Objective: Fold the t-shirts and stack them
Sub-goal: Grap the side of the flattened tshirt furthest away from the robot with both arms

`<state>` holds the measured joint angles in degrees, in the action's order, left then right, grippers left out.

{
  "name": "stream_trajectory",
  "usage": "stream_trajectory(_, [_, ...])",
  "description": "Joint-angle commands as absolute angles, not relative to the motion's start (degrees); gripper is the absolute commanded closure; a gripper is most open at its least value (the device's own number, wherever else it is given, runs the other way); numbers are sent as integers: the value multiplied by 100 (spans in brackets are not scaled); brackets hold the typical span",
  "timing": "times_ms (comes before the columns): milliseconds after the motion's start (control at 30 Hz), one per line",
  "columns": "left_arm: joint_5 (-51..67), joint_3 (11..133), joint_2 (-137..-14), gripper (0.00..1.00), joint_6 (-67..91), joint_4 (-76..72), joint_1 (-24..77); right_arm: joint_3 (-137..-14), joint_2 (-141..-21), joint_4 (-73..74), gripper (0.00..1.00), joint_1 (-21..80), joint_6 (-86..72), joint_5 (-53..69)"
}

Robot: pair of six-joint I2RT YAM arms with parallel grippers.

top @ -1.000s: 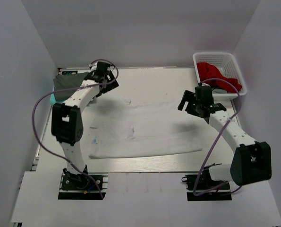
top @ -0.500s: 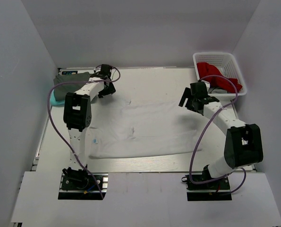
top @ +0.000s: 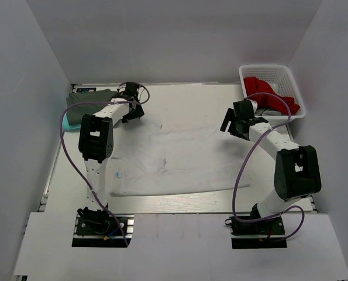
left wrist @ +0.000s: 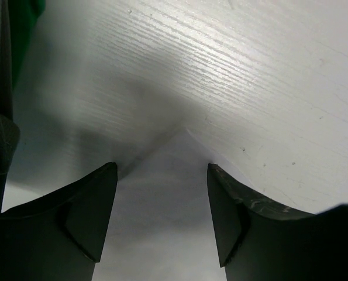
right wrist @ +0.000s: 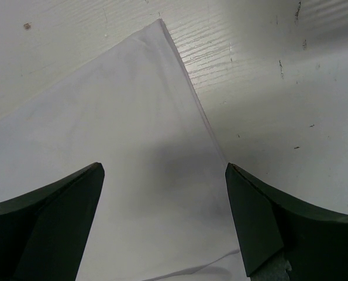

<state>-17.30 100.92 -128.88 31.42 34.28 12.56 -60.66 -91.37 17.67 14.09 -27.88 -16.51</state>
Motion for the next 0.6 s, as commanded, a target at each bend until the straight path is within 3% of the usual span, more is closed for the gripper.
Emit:
stream_trajectory(0, [-1662, 10002, -12410, 27, 3016, 3033, 1257, -6346, -9193, 1617, 10, 1476, -2760, -1732])
stream_trajectory(267, [-1661, 10511, -13024, 25, 2962, 3252, 1257, -6469, -9378, 1635, 10, 1380, -2760, -1687])
stream_trajectory(400, [-1661, 10293, -13096, 44, 2909, 3357, 1257, -6486, -9474, 1643, 10, 1380, -2769, -1731])
stream_trajectory(567, [-1714, 9458, -12674, 52, 2909, 3032, 1257, -6521, -9632, 1609, 10, 1389, -2795, -1749])
